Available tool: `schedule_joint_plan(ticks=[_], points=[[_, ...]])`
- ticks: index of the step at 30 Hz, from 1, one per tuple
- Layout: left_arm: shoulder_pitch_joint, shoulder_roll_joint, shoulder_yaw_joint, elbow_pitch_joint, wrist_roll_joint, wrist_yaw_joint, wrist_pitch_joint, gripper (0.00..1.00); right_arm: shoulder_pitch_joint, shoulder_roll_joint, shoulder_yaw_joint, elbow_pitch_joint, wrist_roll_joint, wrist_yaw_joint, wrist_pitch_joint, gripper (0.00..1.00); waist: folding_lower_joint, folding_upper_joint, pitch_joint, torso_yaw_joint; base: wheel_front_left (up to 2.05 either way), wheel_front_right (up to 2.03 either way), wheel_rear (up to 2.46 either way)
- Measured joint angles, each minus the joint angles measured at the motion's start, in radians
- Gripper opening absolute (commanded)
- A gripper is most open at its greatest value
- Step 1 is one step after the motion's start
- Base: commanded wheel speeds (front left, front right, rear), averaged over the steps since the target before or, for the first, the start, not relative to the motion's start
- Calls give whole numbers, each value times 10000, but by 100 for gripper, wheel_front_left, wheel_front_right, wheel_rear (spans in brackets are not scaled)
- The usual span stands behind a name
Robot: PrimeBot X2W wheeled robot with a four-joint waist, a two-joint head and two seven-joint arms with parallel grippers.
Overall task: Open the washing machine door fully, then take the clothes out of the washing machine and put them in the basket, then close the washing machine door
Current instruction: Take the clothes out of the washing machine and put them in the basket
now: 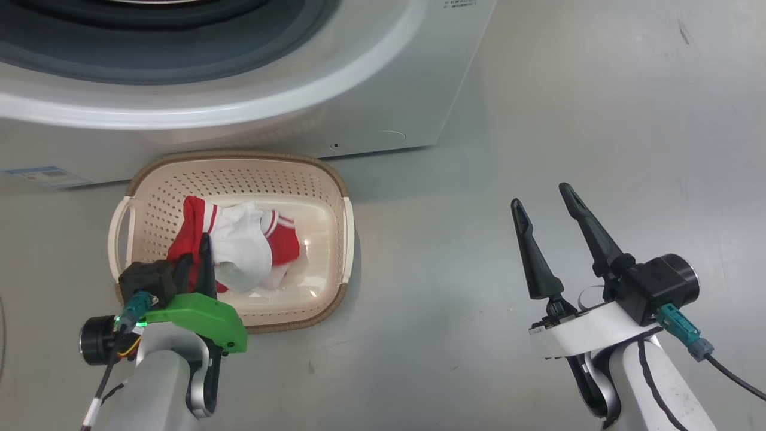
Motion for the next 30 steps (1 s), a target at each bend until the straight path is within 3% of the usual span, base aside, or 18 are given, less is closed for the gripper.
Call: schedule_joint_plan(ticks=[5, 7, 8, 9, 10, 19, 30], points=[[-641, 0, 119, 732, -79, 0, 301, 0, -308, -4, 96, -77, 31, 2, 0, 100, 0, 0, 645, -180, 0, 0, 0], [-1003, 2, 224, 1170, -190, 0, 485, 34, -592, -8, 163, -123, 119, 31, 0, 100, 0, 0, 1048, -299, 0, 0, 0], [-1113, 2, 267, 1304, -234, 0, 508, 42, -690, -6, 180, -140, 121, 31, 0, 100, 0, 0, 1177, -340, 0, 0, 0], [-1231, 2, 305, 1436, -313, 0, 518, 84, -792, -8, 194, -146, 127, 31, 0, 100, 0, 0, 1303, -381, 0, 0, 0], [-1360, 6, 328, 1588, -385, 0, 577, 100, -885, -8, 199, -159, 140, 31, 0, 100, 0, 0, 1428, -423, 0, 0, 0], [-2106, 0, 382, 2633, -428, -73, 491, 100, -1356, -15, 171, -48, 399, 31, 0, 100, 0, 0, 2129, -774, 0, 0, 0], [-2404, -8, 518, 3452, -502, -320, -98, 100, -1417, -17, 71, 314, 460, 29, 0, 100, 0, 0, 1951, -739, 0, 0, 0]])
